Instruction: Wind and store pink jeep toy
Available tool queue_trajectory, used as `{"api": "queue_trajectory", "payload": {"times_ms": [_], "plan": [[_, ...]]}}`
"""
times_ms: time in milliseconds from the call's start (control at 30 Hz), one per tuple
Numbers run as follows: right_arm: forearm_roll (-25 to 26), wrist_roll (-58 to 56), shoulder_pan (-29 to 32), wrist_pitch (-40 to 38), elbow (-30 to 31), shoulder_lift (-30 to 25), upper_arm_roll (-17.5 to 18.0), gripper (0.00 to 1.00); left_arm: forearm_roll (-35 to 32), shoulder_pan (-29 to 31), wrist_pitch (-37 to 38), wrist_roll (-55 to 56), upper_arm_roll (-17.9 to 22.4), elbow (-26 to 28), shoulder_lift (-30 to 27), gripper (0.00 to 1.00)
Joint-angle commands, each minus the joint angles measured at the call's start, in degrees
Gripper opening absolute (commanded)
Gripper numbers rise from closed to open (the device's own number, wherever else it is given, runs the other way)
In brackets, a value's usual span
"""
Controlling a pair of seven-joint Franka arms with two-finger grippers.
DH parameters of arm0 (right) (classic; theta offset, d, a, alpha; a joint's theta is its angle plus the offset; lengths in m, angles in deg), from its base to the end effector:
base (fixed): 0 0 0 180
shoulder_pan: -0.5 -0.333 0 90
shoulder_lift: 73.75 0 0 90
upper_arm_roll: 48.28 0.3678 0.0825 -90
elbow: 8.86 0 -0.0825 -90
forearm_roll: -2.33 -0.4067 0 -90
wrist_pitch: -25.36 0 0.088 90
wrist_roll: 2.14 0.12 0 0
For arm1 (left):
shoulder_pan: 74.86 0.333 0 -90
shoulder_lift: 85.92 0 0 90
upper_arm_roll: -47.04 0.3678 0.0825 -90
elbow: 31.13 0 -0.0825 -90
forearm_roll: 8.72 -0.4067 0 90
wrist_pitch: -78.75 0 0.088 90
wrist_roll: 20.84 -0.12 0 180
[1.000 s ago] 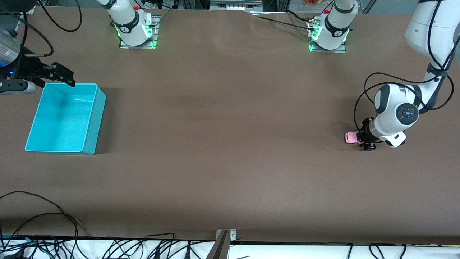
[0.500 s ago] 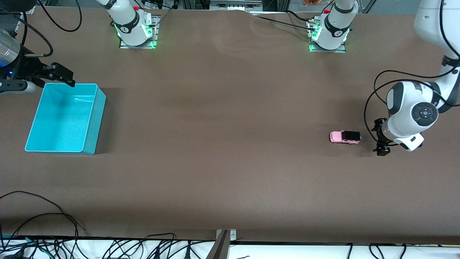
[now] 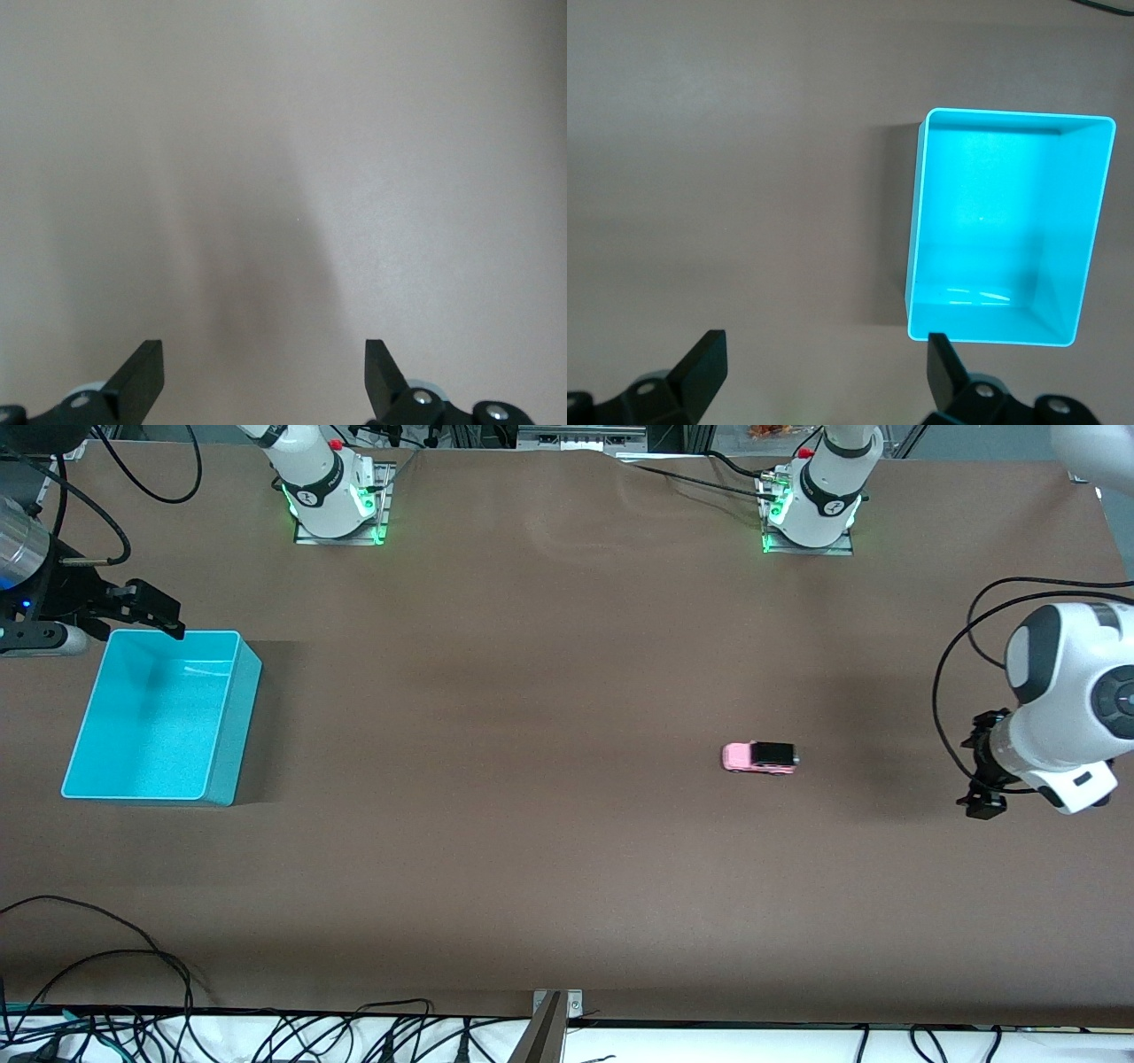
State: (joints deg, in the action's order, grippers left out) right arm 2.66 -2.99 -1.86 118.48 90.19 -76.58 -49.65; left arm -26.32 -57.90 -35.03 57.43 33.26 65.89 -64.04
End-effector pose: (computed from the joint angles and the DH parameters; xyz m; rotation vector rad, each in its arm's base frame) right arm 0.5588 0.0087 0.6178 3.1354 0.0512 -0.0849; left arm 0.6837 0.0780 0.3995 -2.3466 -1.7835 -0.0813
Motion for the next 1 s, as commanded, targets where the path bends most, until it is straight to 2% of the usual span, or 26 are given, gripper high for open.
{"api": "queue_trajectory", "payload": {"times_ms": [0,467,733,967], "plan": [[0.7,0.2,-0.1,-0.4,-0.6,-0.1,-0.1,1.0,1.3,0.4,6.4,-12.4,-0.3,-6.0,0.3,1.0],[0.7,0.2,-0.2,-0.3,-0.6,-0.1,-0.1,1.0,4.7,0.4,13.8,-43.1,-0.2,-16.3,0.1,1.0],[0.6,0.2,-0.1,-0.3,-0.6,-0.1,-0.1,1.0,5.2,-0.2,18.2,-55.8,-0.5,-20.0,0.1,1.0],[0.6,0.2,-0.1,-0.3,-0.6,-0.1,-0.1,1.0,9.4,0.0,18.8,-69.8,-0.6,-23.5,-0.1,1.0]]}}
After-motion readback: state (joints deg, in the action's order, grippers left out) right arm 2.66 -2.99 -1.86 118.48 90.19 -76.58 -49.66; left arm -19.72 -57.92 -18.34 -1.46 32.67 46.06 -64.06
